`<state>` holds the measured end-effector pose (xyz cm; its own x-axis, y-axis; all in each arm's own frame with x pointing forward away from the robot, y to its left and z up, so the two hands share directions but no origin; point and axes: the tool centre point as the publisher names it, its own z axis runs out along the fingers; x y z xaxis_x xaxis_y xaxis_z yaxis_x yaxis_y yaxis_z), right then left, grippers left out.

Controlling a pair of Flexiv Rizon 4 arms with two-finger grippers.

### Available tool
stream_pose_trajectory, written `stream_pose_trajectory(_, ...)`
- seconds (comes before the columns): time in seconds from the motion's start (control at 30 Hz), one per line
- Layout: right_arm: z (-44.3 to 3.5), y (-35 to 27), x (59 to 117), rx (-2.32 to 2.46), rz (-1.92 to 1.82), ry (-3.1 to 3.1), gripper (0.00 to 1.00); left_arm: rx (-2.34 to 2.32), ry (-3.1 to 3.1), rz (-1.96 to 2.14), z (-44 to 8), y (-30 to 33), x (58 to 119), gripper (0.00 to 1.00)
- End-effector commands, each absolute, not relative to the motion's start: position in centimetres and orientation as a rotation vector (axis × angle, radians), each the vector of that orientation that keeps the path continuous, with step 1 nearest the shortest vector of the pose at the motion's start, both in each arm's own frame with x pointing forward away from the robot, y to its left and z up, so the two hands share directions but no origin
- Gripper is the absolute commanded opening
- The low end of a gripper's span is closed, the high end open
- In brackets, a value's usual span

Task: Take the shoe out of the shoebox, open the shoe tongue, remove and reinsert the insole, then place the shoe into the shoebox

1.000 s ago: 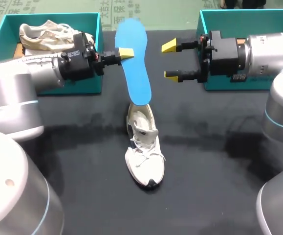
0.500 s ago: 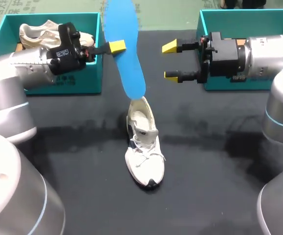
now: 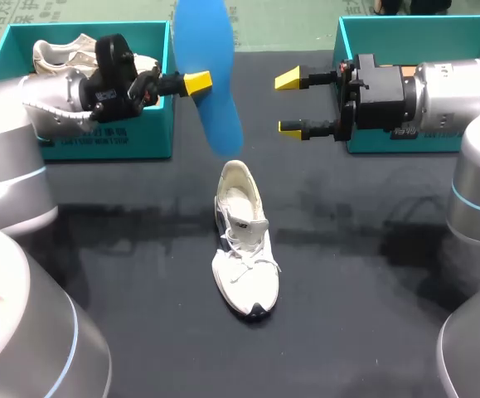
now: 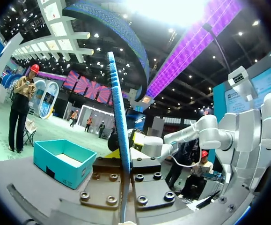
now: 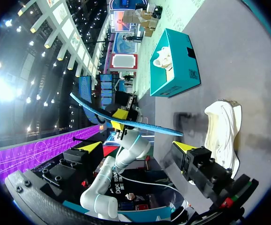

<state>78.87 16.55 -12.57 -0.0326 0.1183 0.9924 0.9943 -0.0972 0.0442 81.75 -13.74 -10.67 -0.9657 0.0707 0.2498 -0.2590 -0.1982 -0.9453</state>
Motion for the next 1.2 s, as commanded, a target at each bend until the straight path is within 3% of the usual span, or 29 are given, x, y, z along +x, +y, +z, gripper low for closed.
stream_pose_trajectory(0.03, -12.6, 16.8, 78.9, -1.355, -1.254, -1.276, 1.00, -0.077, -2.133, 2.454, -10.5, -13.2, 80.4, 0.00)
stream_pose_trajectory(0.17, -12.6, 16.8, 78.9, -1.355, -1.254, -1.276, 1.00, -0.437, -2.386, 2.560, -10.1, -13.4, 80.2, 0.00)
stream_pose_trajectory(0.53, -12.6, 16.8, 78.9, -1.355, -1.254, -1.276, 1.00, -0.380, -2.359, 2.635, -9.7, -13.4, 80.6, 0.00)
stream_pose_trajectory(0.87, -12.6, 16.8, 78.9, -1.355, -1.254, -1.276, 1.00, -1.192, -2.547, 2.722, -10.7, -13.6, 80.4, 0.00)
stream_pose_trajectory(1.0, -12.6, 16.8, 78.9, -1.355, -1.254, -1.276, 1.00, -1.751, -2.201, 2.762, -10.8, -13.3, 80.1, 0.00)
stream_pose_trajectory(1.2, -12.6, 16.8, 78.9, -1.355, -1.254, -1.276, 1.00, -1.794, -2.100, 2.774, -10.7, -12.9, 80.1, 0.00)
